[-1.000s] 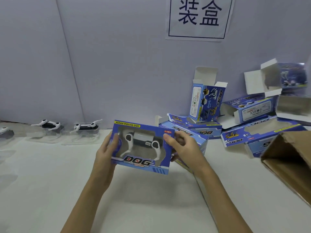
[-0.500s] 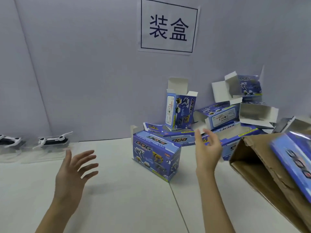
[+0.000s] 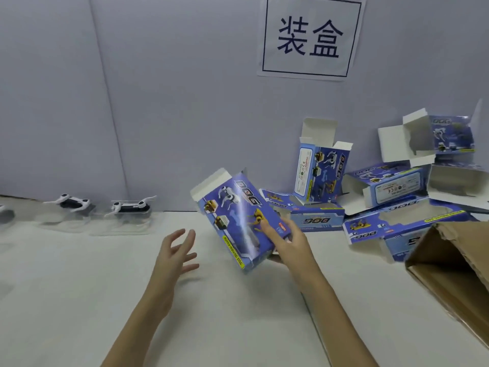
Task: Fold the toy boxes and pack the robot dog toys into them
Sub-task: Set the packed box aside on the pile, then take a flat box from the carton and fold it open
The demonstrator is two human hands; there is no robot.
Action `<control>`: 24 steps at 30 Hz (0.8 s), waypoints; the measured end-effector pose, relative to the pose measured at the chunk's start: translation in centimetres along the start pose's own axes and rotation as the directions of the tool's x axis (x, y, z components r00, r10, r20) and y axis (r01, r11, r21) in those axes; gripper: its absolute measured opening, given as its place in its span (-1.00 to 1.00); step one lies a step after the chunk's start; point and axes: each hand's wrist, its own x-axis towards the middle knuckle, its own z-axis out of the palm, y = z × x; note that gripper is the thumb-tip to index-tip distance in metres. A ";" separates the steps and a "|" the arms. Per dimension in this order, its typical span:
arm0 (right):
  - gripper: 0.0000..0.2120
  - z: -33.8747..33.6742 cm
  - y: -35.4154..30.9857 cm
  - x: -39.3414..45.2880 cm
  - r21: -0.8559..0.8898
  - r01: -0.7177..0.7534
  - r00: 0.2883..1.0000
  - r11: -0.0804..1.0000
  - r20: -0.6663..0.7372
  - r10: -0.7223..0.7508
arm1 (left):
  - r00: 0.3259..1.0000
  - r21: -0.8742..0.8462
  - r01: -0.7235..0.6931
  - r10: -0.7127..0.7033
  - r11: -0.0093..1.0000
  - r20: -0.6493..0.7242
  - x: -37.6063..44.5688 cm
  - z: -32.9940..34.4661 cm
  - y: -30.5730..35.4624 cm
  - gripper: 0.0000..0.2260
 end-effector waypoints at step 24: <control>-0.33 3.6 0.6 -2.2 -0.055 0.299 0.932 0.953 0.230 -0.280 | 0.898 0.035 -0.354 0.329 0.935 0.291 -1.8 1.0 1.3 -0.25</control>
